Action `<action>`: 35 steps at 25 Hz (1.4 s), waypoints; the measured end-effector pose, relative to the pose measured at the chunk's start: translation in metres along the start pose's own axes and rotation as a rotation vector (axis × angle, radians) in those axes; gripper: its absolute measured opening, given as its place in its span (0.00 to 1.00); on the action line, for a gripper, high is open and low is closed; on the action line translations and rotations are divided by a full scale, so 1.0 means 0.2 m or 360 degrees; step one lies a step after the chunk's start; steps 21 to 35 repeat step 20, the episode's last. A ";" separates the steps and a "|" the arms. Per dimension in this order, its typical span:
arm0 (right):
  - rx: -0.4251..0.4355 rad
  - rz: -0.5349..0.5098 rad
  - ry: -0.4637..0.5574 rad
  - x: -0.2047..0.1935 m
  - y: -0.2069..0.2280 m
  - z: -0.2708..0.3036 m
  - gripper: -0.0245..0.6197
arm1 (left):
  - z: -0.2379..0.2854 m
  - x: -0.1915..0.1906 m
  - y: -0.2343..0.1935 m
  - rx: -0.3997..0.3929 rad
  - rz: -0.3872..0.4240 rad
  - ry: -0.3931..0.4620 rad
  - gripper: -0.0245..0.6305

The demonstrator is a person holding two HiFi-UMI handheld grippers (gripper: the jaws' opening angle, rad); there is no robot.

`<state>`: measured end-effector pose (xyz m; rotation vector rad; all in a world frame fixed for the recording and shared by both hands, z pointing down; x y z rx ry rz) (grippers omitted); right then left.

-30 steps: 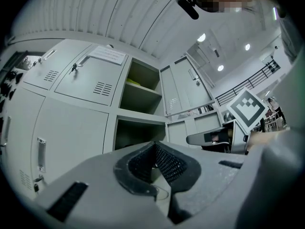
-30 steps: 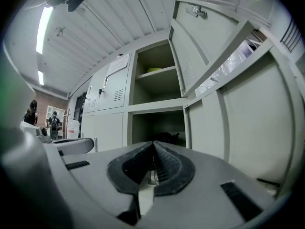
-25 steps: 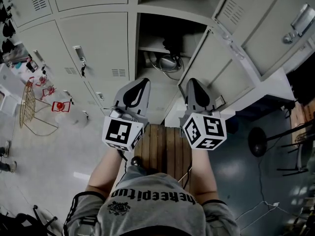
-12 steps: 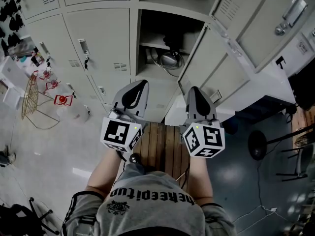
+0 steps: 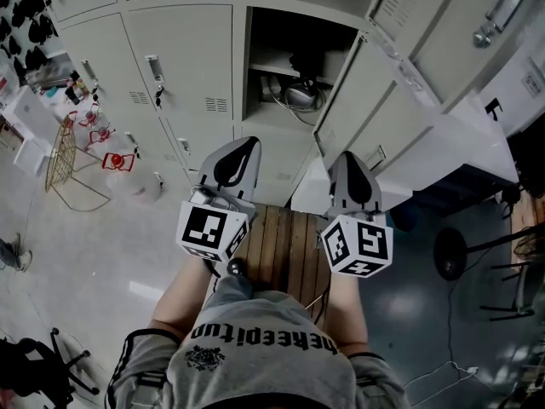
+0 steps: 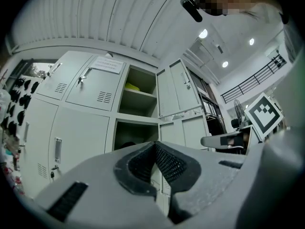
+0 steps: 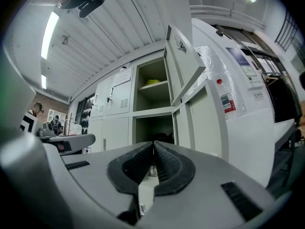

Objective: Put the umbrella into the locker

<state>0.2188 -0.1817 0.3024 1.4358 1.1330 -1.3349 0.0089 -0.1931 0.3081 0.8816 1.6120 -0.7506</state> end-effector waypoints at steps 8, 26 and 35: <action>0.0007 0.0007 0.0009 0.01 0.00 -0.06 0.04 | -0.03 0.02 0.05 0.0002 0.0009 0.0007 0.04; 0.0018 -0.0009 0.0016 0.02 -0.01 -0.09 0.04 | -0.04 0.02 0.07 -0.0010 0.0006 0.0011 0.04; 0.0018 -0.0009 0.0016 0.02 -0.01 -0.09 0.04 | -0.04 0.02 0.07 -0.0010 0.0006 0.0011 0.04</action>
Point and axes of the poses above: the fingertips, and each gripper's own axes: z forward along the fingers, y to its right, x out of its top, the point moved 7 cm from there along -z, backward along the fingers, and after that the axes turned 2 degrees about -z, right-handed, at the moved point
